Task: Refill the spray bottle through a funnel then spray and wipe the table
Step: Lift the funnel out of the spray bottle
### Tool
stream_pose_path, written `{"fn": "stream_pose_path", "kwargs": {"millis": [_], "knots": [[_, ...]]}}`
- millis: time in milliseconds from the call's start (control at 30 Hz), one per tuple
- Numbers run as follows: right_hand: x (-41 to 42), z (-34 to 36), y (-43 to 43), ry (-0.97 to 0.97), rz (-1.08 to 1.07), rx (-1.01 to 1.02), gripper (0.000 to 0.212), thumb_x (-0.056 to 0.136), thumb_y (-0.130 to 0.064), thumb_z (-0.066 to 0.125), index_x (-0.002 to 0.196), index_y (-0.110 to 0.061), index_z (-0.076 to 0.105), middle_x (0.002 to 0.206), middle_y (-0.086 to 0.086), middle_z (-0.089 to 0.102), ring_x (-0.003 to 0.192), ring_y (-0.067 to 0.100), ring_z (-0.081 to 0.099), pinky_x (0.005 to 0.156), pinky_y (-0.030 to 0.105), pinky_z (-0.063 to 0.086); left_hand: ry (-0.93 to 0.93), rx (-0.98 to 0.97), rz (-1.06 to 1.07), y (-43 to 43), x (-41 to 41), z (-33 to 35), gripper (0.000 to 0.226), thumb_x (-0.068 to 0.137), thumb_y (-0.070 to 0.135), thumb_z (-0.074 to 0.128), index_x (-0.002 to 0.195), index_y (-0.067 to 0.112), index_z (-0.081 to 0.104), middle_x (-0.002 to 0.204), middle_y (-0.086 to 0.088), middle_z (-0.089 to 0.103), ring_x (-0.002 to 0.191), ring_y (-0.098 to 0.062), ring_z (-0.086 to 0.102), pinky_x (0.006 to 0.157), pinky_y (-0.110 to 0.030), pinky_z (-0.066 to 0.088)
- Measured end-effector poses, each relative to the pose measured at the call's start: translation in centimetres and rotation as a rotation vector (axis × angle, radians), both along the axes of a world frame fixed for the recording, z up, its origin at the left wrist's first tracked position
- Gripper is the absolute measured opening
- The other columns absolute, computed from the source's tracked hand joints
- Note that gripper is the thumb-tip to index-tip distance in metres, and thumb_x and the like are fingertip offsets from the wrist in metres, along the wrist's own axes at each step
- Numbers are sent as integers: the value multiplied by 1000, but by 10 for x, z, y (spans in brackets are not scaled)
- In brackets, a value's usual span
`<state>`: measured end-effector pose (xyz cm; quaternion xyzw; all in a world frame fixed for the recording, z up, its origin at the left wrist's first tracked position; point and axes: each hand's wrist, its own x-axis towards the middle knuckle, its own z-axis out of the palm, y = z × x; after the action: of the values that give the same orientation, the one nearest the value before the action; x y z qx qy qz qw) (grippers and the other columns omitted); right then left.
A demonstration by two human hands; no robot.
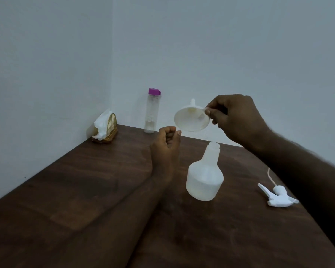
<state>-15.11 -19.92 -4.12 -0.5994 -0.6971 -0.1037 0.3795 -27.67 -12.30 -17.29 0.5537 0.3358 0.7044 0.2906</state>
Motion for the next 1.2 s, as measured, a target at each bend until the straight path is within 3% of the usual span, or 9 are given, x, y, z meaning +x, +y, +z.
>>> {"fn": "stream_pose_path", "kwargs": {"millis": [100,233,333,433,567,733,867,1100,1200], "knots": [[-12,6,30,-83,-74,1,14,91,-17,65,87,-9,76,75,-2,70,70,15,63,69,27,49,237,-45,10,28,-23,-17,23,92,29,62,113,18,62,94,7,66,86,-2,62,76,-23,55],[-39,-8,95,-136,-209,5,17,86,-12,59,88,-9,75,87,11,73,83,30,67,71,32,53,452,-130,75,59,-55,-31,30,92,34,61,118,18,60,95,9,62,79,3,55,69,-14,45],[-65,-51,138,-186,-289,-102,17,87,-3,54,89,-6,71,88,11,67,85,33,66,66,30,47,434,-194,144,76,-69,-37,22,93,33,60,110,18,62,89,8,62,77,-1,56,65,-15,43],[-79,-95,166,-252,-359,-154,17,88,3,51,85,-8,64,85,6,55,87,29,65,65,30,41,366,-225,171,88,-74,-45,13,93,28,60,97,16,62,78,8,60,74,-6,58,67,-25,48],[-79,-125,198,-263,-418,-261,18,90,2,52,96,-7,65,107,9,57,97,31,62,72,34,43,482,-134,128,99,-68,-50,12,93,25,59,96,14,63,77,6,61,75,-9,58,69,-28,49],[-74,-139,235,-303,-430,-340,17,89,0,52,98,-5,65,109,10,58,102,31,62,76,35,45,554,-69,91,119,-63,-53,13,92,23,58,88,11,63,75,0,65,71,-14,60,67,-34,52],[-67,-143,259,-324,-437,-394,17,90,-2,53,100,-6,66,110,11,64,105,32,62,82,36,47,506,-125,125,136,-64,-54,14,92,24,58,87,11,64,74,0,64,71,-13,60,67,-32,52],[-61,-164,281,-332,-434,-376,17,97,-22,54,106,-12,64,113,9,67,108,31,63,93,39,44,559,-110,109,142,-61,-55,14,92,22,58,86,10,63,76,-1,63,71,-10,56,58,-18,41],[-61,-168,286,-303,-441,-372,16,97,-23,53,104,-13,63,111,8,67,107,30,63,93,39,42,553,-104,114,142,-61,-55,14,92,21,58,86,10,63,76,-1,64,71,-11,57,61,-22,44]]}}
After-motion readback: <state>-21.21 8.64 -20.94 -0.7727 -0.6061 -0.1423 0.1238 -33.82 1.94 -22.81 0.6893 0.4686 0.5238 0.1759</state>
